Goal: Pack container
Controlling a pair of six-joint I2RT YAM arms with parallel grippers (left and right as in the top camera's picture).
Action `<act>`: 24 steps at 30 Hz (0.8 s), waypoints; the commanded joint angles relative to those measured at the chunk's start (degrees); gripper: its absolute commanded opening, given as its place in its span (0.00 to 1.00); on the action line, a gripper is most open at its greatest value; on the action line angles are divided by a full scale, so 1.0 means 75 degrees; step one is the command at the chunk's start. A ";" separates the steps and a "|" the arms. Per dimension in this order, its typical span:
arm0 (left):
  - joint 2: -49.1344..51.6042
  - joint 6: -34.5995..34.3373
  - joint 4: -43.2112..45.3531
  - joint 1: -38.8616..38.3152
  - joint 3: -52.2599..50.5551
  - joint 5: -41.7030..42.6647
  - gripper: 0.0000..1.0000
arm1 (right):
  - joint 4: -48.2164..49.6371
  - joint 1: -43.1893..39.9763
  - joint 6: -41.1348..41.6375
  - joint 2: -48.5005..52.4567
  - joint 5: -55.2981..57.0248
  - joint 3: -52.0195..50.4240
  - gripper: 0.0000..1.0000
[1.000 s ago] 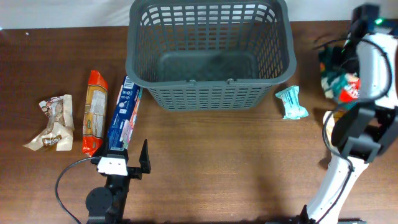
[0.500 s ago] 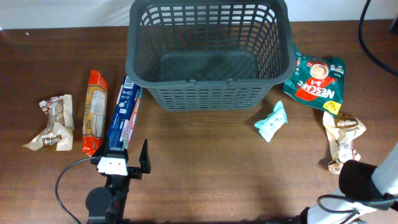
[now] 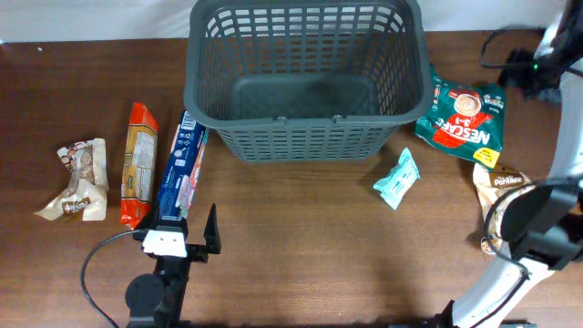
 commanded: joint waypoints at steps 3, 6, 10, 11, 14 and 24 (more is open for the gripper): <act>-0.0064 -0.0020 0.0015 -0.0003 -0.0055 0.0055 0.99 | 0.0192 -0.0647 -0.0242 0.0254 -0.1218 -0.0589 0.87; -0.0064 -0.0020 0.0015 -0.0003 -0.0055 0.0055 0.99 | 0.0274 -0.0702 -0.0571 0.0481 -0.1370 -0.0694 0.95; -0.0064 -0.0020 0.0015 -0.0003 -0.0055 0.0055 0.99 | 0.0428 -0.0714 -0.0685 0.0944 -0.1428 -0.0766 0.96; -0.0064 -0.0020 0.0015 -0.0003 -0.0055 0.0055 0.99 | 0.0466 -0.0708 -0.0688 0.1177 -0.1574 -0.0766 0.96; -0.0064 -0.0020 0.0017 -0.0003 -0.0055 0.0055 0.99 | 0.0525 -0.0697 -0.0685 0.1603 -0.1886 -0.0769 0.96; -0.0064 -0.0020 0.0015 -0.0003 -0.0055 0.0055 0.99 | 0.0580 -0.0551 -0.0679 0.2573 -0.2107 -0.0781 0.67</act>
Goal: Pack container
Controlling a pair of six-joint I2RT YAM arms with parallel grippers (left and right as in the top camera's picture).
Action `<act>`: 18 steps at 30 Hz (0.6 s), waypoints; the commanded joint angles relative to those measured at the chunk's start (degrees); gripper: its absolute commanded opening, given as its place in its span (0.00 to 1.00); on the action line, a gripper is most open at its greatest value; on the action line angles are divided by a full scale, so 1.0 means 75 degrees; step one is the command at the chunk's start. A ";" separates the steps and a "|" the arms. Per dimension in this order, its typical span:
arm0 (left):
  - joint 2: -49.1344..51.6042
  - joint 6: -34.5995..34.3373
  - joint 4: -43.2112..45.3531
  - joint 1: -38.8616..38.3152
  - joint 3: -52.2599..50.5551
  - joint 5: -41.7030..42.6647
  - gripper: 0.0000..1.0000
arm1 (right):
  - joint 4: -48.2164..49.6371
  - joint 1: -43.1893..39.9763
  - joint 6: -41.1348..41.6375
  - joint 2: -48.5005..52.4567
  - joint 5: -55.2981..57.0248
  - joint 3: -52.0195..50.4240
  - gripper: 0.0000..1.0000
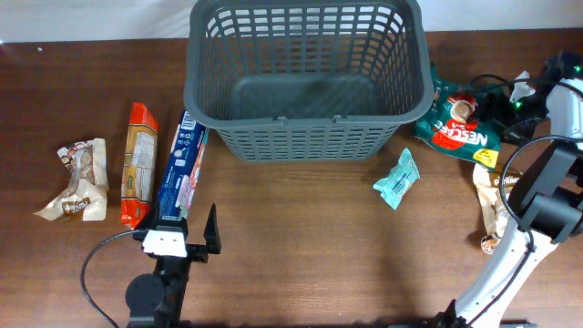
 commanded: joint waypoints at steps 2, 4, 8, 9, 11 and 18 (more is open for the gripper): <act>-0.0064 -0.0020 0.0015 -0.0003 -0.0055 0.0055 0.99 | 0.0044 0.0259 -0.0050 0.0475 0.0067 -0.0099 0.48; -0.0064 -0.0020 0.0015 -0.0003 -0.0055 0.0055 0.99 | 0.0070 0.0341 -0.0047 0.0507 0.0070 -0.0114 0.17; -0.0064 -0.0020 0.0015 -0.0003 -0.0055 0.0055 0.99 | 0.0093 0.0379 0.0157 0.0510 0.0070 -0.0114 0.04; -0.0064 -0.0020 0.0017 -0.0003 -0.0055 0.0055 0.99 | 0.0090 0.0379 0.0169 0.0510 0.0067 -0.0114 0.04; -0.0064 -0.0020 0.0017 -0.0003 -0.0055 0.0055 0.99 | 0.0087 0.0364 0.0184 0.0510 0.0070 -0.0114 0.04; -0.0064 -0.0020 0.0015 -0.0003 -0.0055 0.0055 0.99 | 0.0102 0.0105 0.0498 0.0472 -0.0052 -0.0082 0.04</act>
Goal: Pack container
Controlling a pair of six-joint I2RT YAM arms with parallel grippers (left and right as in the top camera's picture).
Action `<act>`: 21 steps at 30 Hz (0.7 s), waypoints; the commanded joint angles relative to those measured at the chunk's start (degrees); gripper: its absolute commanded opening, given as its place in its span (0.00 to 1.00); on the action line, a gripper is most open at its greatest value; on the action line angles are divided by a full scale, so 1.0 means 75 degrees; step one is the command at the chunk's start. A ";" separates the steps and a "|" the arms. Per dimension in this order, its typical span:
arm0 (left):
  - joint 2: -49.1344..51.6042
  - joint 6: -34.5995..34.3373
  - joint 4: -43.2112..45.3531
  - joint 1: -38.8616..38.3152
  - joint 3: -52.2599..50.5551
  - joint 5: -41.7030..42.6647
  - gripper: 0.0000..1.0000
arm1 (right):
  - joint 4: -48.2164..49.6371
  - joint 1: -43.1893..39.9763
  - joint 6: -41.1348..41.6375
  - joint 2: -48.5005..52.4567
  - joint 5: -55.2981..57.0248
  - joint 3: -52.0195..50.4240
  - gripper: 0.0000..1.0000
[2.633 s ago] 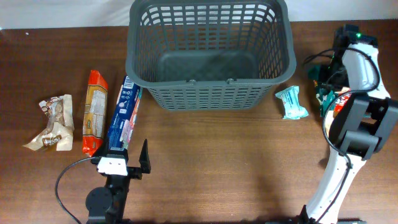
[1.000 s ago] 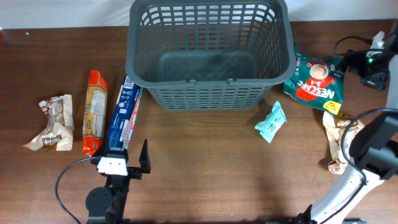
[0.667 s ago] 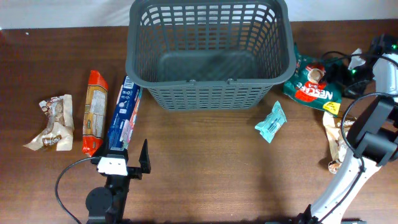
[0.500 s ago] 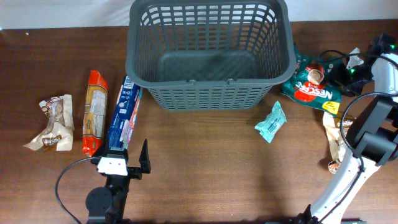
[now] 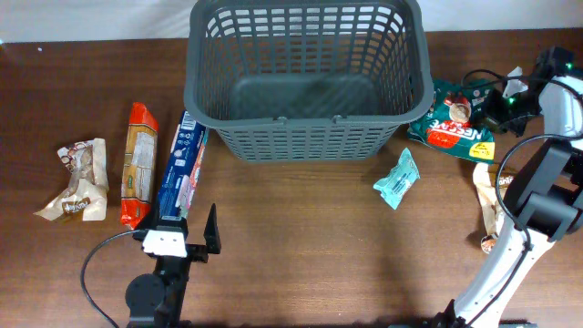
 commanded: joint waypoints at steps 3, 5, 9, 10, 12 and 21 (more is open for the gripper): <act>-0.0064 -0.0020 0.0017 -0.0003 -0.0055 0.0055 0.99 | 0.0032 -0.0283 0.0187 0.0306 -0.0259 -0.0099 0.04; -0.0064 -0.0020 0.0015 -0.0003 -0.0055 0.0055 0.99 | 0.0154 -0.0434 0.0169 0.0131 -0.0766 -0.0099 0.04; -0.0064 -0.0020 0.0017 -0.0003 -0.0055 0.0055 0.99 | 0.0417 -0.0790 0.0166 -0.0414 -0.1818 -0.0085 0.04; -0.0064 -0.0020 0.0015 -0.0003 -0.0055 0.0055 0.99 | 0.0420 -0.0845 0.0163 -0.0551 -0.1868 -0.0070 0.04; -0.0064 -0.0020 0.0015 -0.0003 -0.0055 0.0055 0.99 | 0.0420 -0.0933 0.0163 -0.0787 -0.1865 -0.0041 0.04; -0.0064 -0.0020 0.0017 -0.0003 -0.0055 0.0055 0.99 | 0.0577 -0.0979 0.0169 -0.2206 -0.2145 0.0003 0.04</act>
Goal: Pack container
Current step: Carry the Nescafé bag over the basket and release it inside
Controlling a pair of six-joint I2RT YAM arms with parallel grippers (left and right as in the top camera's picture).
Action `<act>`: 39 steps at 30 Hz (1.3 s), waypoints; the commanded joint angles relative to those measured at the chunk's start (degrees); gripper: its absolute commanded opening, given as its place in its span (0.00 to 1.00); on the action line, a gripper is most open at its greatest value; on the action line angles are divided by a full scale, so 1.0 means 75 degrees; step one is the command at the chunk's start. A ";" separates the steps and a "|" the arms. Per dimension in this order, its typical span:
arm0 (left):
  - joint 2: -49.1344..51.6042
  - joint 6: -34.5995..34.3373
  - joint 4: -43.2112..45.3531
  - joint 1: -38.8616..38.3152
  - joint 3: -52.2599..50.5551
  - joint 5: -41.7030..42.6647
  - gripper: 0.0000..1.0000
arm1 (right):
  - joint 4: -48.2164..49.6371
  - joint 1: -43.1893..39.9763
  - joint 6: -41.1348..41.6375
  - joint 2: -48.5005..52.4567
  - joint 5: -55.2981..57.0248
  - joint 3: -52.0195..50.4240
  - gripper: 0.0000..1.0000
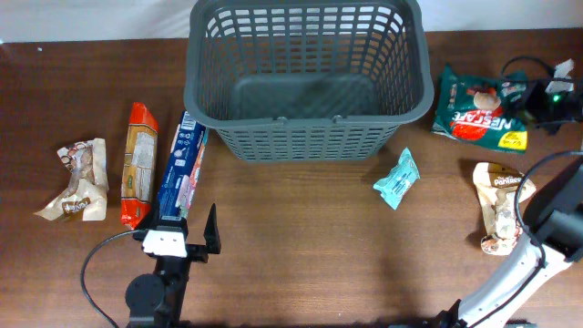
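The grey plastic basket (pixel 305 118) stands empty at the back middle of the table. To its right lies a green Nescafe bag (pixel 474 111), clear of the basket's side. My right gripper (pixel 522 97) sits at the bag's right edge and looks shut on it, with cables trailing behind it. A small teal packet (pixel 397 179) lies in front of the basket's right corner. A brown and white snack pouch (pixel 499 205) lies at the right edge. My left gripper (pixel 187 232) rests open near the front left, holding nothing.
Left of the basket lie a blue packet (pixel 180 164), an orange packet (pixel 138 164) and a crumpled beige packet (pixel 80 180). The right arm's white link (pixel 510 273) rises from the front right corner. A black cable (pixel 91 273) loops beside the left arm.
The Nescafe bag has shifted right, away from the basket's side, and turned a little. My right gripper has moved right with it. The left arm is unchanged.
My right gripper first hovered at the far right, above and beyond the Nescafe bag that leaned by the basket. Then it was at the bag's right edge. By now the bag lies farther right, clear of the basket, with the gripper still on it.
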 commanded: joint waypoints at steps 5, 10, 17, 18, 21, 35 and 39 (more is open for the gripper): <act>-0.0064 -0.0020 0.0015 -0.0003 -0.0055 0.0055 0.99 | 0.0396 0.0035 0.0061 -0.2090 -0.0874 0.0160 0.04; -0.0064 -0.0020 0.0015 -0.0003 -0.0055 0.0055 0.99 | 0.0539 0.0035 0.0195 -0.2920 -0.1227 0.0163 0.04; -0.0064 -0.0020 0.0015 -0.0003 -0.0055 0.0055 0.99 | 0.1483 0.0035 0.0565 -0.4459 -0.1562 0.0163 0.04; -0.0064 -0.0020 0.0015 -0.0003 -0.0055 0.0055 0.99 | 0.1606 0.0035 0.0615 -0.4648 -0.1562 0.0163 0.04; -0.0064 -0.0020 0.0015 -0.0003 -0.0055 0.0055 0.99 | 0.1923 0.0041 0.0676 -0.5202 -0.1609 0.0163 0.04; -0.0064 -0.0020 0.0015 -0.0003 -0.0055 0.0055 0.99 | 0.2069 0.2069 0.0950 -0.5479 -0.2142 0.0157 0.04; -0.0064 -0.0020 0.0017 -0.0003 -0.0055 0.0055 0.99 | 0.2081 0.3077 0.0950 -0.5117 -0.1204 0.0157 0.04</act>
